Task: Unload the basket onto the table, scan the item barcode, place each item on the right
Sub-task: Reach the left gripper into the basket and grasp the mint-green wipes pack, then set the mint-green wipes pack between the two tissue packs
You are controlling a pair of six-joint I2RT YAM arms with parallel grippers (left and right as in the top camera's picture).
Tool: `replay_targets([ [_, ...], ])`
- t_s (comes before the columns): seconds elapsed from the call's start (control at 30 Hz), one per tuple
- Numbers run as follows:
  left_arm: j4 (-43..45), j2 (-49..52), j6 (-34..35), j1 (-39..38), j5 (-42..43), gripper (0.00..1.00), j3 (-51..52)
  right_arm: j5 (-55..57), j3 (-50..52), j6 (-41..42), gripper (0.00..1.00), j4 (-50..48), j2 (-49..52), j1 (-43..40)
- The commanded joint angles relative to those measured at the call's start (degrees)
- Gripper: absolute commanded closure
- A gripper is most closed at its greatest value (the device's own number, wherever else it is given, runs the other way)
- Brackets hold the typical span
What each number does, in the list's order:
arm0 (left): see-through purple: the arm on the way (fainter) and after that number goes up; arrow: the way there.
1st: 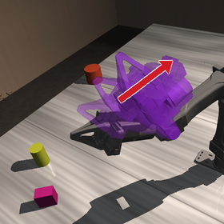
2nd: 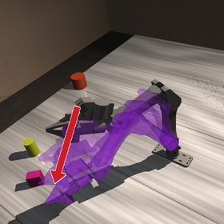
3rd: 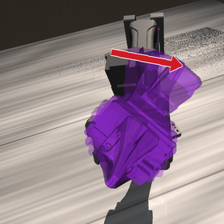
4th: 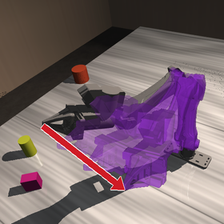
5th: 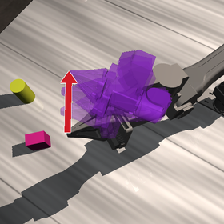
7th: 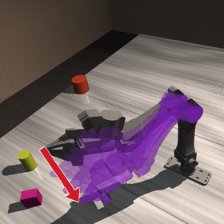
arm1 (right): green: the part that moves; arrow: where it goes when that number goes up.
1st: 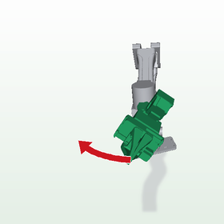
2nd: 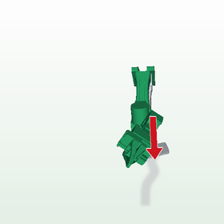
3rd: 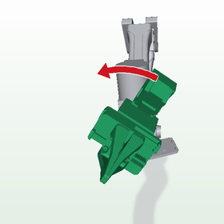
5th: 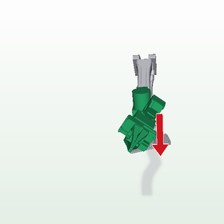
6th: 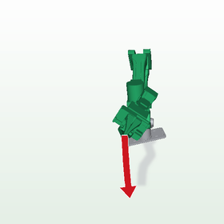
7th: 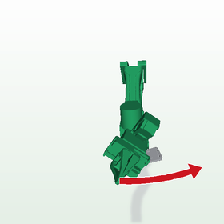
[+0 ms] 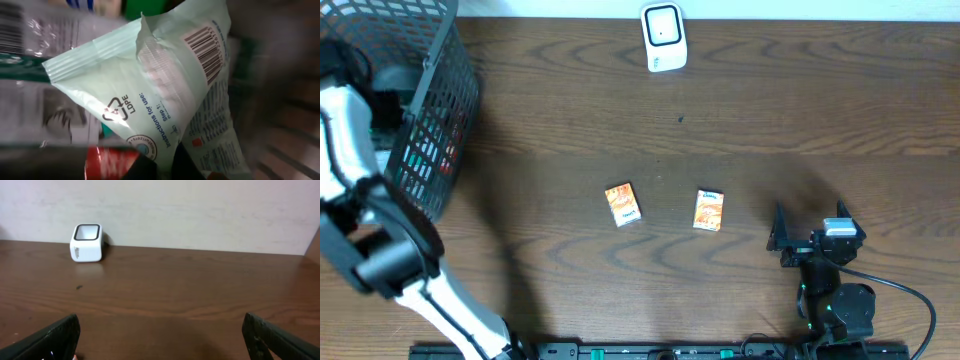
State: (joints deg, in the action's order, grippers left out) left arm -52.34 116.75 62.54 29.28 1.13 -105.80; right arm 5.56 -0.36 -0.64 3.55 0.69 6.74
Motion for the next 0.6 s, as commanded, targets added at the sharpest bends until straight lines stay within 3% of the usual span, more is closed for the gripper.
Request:
replay_targets([
  [0.0,0.02,-9.94,-1.03,0.35,-1.49,0.93,-0.94,-0.07,0.04,-0.28,0.01,0.15,-0.31,-0.33],
  [0.2,2.29,-21.79,-6.88,-0.15,-2.99,0.93,-0.94,-0.09,0.04,-0.28,0.01,0.15,-0.31,-0.33],
  [0.33,0.66,-28.61,-14.67,-2.21,3.82,0.93,-0.94,-0.07,0.04,-0.26,0.01,0.15,-0.31,-0.33],
  [0.43,-5.31,-32.11,-20.61,-5.81,11.78,0.93,-0.92,-0.07,0.04,-0.28,0.01,0.15,-0.31,-0.33],
  [0.57,-16.48,-32.70,-25.29,-14.67,13.64,0.92,-0.87,-0.07,0.04,-0.26,0.01,0.15,-0.31,-0.33],
])
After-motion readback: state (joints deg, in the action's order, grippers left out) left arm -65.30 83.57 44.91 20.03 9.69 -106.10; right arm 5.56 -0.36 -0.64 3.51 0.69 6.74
